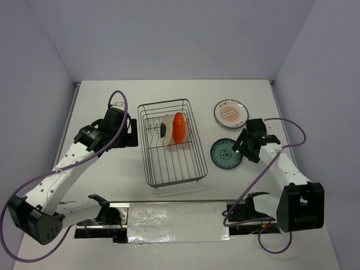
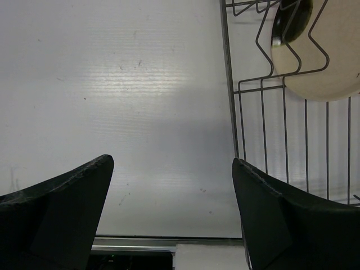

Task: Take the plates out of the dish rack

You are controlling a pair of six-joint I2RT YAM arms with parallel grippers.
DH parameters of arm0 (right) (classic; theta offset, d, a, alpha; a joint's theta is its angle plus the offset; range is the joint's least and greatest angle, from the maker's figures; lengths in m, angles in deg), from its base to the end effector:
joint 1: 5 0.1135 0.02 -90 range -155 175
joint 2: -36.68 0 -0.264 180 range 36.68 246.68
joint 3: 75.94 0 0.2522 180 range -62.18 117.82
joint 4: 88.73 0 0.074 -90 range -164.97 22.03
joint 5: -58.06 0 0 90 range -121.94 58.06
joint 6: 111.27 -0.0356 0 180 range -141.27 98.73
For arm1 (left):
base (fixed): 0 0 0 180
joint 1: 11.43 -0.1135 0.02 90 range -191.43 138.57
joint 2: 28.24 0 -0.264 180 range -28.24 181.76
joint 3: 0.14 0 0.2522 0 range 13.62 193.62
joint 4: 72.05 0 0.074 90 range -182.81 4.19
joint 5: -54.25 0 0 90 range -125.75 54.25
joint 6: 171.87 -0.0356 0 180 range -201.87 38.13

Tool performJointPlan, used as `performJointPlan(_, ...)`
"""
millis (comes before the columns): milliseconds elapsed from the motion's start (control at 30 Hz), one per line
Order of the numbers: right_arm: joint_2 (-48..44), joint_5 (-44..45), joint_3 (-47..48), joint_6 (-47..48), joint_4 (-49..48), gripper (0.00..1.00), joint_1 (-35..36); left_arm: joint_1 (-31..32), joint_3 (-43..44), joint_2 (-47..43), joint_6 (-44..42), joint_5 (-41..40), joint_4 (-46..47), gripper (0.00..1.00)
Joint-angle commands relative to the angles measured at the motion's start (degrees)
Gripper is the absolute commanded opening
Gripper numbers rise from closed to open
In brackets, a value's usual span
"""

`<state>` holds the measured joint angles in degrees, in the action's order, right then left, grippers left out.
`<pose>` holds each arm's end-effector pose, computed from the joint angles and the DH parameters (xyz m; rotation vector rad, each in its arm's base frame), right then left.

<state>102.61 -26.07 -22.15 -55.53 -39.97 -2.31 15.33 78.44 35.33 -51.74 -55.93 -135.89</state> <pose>0.2120 0.0063 0.2059 0.7482 2.5184 0.0883 0.1991 -0.0866 0.3344 -0.2262 2.3451 -0.0527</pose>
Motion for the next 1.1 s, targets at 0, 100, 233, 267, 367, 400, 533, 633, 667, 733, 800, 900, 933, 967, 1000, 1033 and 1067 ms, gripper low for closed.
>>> performJointPlan(0, -0.98, 17.21, 10.28, -2.91, 10.31, 0.8, 7.71, -0.31, -0.13, -1.26, -0.42, -0.12, 1.13, 1.0)
performJointPlan(100, -0.11, 21.03, 21.9, -1.43, 12.81, 0.81, 18.98, -0.31, -0.57, -1.26, -0.25, -0.29, 1.48, 0.99)
performJointPlan(233, 10.15, 16.36, 35.87, 6.3, 11.48, 0.73, 31.9, -0.31, -0.05, -0.03, 1.95, -0.47, 1.4, 0.99)
performJointPlan(267, 13.05, 19.33, 42.43, 7.18, 13.14, 0.7, 34.02, -0.31, 0.22, 0.06, 2.3, -0.47, 1.31, 1.0)
performJointPlan(367, 24.13, 22.52, 52.56, 9.99, 17.02, 0.59, 40.18, -0.22, 0.92, 0.15, 2.48, -0.03, 1.31, 1.0)
performJointPlan(400, 28.25, 24.0, 54.52, 10.35, 17.81, 0.59, 41.32, -0.31, 1.1, -0.11, 2.13, -0.12, 1.13, 1.0)
performJointPlan(533, 36.8, 25.51, 62.96, 8.86, 21.15, 0.58, 43.18, -0.22, 1.02, -1.08, 1.42, -1.61, 0.08, 0.99)
performJointPlan(633, 41.11, 25.42, 65.61, 9.39, 21.07, 0.55, 43.18, -0.48, -0.04, -2.39, 1.16, -1.7, -0.19, 1.0)
performJointPlan(667, 43.03, 25.33, 66.31, 9.56, 20.81, 0.53, 43.27, -0.48, -0.39, -2.66, 1.07, -1.7, -0.28, 0.99)
performJointPlan(733, 44.98, 26.29, 66.93, 9.92, 20.89, 0.51, 43.27, -0.48, -1.09, -3.45, 0.98, -1.96, -0.63, 1.0)
performJointPlan(800, 48.04, 27.7, 68.16, 9.13, 22.73, 0.48, 43.18, -0.57, -1.79, -4.07, 0.81, -2.23, -0.89, 0.99)
performJointPlan(900, 50.43, 28.67, 68.95, 8.6, 23.53, 0.38, 43.27, -0.66, -2.32, -4.68, 0.46, -2.49, -1.15, 0.99)
performJointPlan(933, 50.44, 29.11, 68.87, 8.42, 23.44, 0.35, 43.44, -0.57, -2.41, -4.68, 0.28, -2.66, -1.24, 1.0)
performJointPlan(967, 50.44, 29.72, 68.78, 7.99, 23.27, 0.28, 43.36, -0.57, -2.5, -4.86, 0.11, -2.75, -1.24, 0.99)
performJointPlan(1000, 50.26, 30.16, 68.78, 7.29, 23.18, 0.25, 43.44, -0.66, -2.59, -4.86, 0.02, -2.84, -1.16, 0.99)
performJointPlan(1033, 50.26, 30.51, 69.39, 6.93, 23.18, 0.23, 43.18, -0.75, -2.68, -4.86, -0.07, -2.84, -1.07, 1.0)
performJointPlan(1067, 50.35, 31.21, 70.0, 6.4, 24.22, 0.17, 43.27, -0.75, -2.77, -4.77, -0.07, -2.84, -1.07, 0.99)
